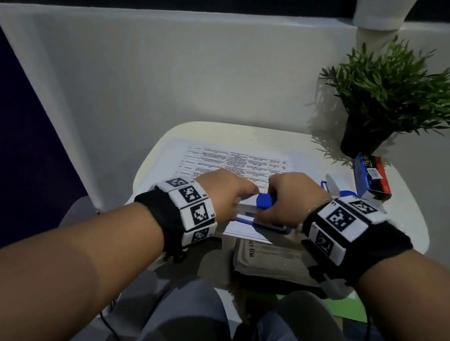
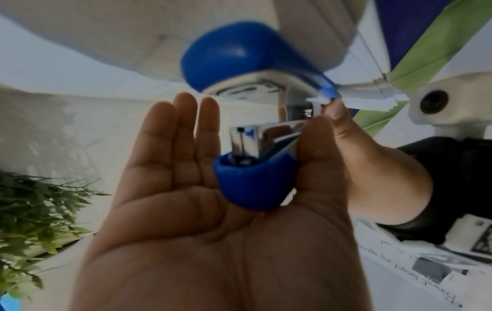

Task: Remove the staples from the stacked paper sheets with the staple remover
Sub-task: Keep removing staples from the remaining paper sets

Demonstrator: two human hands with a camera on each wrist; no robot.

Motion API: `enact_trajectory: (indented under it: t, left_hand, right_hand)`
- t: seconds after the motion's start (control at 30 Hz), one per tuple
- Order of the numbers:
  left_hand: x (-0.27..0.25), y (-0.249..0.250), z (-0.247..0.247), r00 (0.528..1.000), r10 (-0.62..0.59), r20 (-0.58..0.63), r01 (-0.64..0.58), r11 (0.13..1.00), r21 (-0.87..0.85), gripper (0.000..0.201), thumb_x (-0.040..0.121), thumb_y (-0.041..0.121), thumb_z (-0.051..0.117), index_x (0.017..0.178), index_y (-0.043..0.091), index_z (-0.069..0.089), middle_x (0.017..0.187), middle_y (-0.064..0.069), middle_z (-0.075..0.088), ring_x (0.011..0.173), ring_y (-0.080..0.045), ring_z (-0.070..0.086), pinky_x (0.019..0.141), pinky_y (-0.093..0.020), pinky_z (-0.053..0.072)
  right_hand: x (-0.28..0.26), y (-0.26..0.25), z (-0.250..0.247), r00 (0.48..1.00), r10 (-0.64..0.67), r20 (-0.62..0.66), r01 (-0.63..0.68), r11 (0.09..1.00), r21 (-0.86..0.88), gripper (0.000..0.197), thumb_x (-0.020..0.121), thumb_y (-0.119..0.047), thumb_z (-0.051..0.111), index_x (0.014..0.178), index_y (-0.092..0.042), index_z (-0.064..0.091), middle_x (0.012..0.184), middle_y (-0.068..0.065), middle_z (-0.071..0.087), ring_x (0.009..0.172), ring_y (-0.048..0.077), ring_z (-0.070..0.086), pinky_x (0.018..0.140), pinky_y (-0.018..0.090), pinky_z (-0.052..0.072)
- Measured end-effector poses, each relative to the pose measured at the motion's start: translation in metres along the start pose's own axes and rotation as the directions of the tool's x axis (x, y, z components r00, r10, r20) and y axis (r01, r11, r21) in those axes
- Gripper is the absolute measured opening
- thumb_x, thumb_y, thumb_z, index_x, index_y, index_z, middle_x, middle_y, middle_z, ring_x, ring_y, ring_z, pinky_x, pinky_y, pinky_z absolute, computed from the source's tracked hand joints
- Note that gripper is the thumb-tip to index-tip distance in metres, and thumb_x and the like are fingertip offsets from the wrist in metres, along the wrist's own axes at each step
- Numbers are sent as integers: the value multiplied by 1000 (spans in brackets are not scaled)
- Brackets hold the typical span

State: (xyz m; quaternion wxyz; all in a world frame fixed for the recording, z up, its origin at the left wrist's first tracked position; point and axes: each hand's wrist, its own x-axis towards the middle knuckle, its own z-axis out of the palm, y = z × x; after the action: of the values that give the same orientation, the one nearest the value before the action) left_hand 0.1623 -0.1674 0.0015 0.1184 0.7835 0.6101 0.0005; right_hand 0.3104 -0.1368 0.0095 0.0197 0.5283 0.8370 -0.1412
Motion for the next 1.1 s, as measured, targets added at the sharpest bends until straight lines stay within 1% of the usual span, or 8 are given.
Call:
enact_trajectory:
  t: [0.13,0.27,0.33,0.53,0.7,0.8,0.9,1.1]
  left_hand:
    - [-3,-10,-7,997,46,-60,-49,998,-44,45,82,13,63,122,32,57,86,2,60,90,-21,57,68,-24,40]
    - [-2,-29,-27,987,-12,-161,-19,982,-190,59,79,12,70,131,32,51,123,2,60,110,-15,55,91,-21,38]
    - [2,-48,-43,973,-165,-159,138,976,-170,74,75,14,75,139,29,40,136,1,49,118,-17,51,94,-22,35]
    - [-16,-110,-63,805,-591,62,570,798,197,40,82,42,66,104,8,67,105,-7,68,98,-26,62,82,-29,45]
    - [-45,-123,-39,719,-675,163,666,737,116,38,79,49,67,73,12,65,70,-2,64,71,-20,59,62,-25,43]
    - [-56,-127,-29,692,-693,202,696,715,69,43,76,53,68,58,14,61,55,3,60,60,-17,58,58,-24,43]
    - [-60,-125,-24,687,-701,191,701,709,77,37,76,46,71,61,14,61,58,3,61,60,-16,58,57,-23,43]
    - [-61,-110,-27,718,-687,114,680,727,100,33,77,37,73,66,12,53,65,2,52,63,-15,52,50,-25,34]
  right_hand:
    - [3,-9,-2,999,-38,35,30,980,196,43,76,-43,71,99,-16,47,80,-2,52,83,22,52,66,30,40]
    - [15,-16,-5,997,39,66,-63,908,414,56,88,-56,52,109,-5,61,109,13,64,97,27,59,81,32,43]
    - [22,-17,-1,994,81,78,-110,832,543,51,95,-50,45,95,-3,65,103,20,64,85,28,57,70,30,40]
    - [32,-8,19,954,225,199,-259,280,925,39,94,-39,52,74,-7,59,77,18,60,69,30,54,73,40,42]
    - [41,-5,30,944,276,181,-281,386,879,43,89,-53,53,75,-13,57,102,25,65,99,41,63,94,50,49]
    - [39,-8,29,943,253,215,-299,363,883,48,91,-50,52,83,-4,61,94,25,65,86,39,62,86,48,51]
    - [37,-6,29,942,241,235,-297,265,917,43,93,-44,53,82,-3,60,80,19,60,71,32,56,72,40,45]
    - [34,-9,30,950,246,191,-259,282,924,43,91,-46,54,79,-5,62,88,23,61,80,34,57,77,45,46]
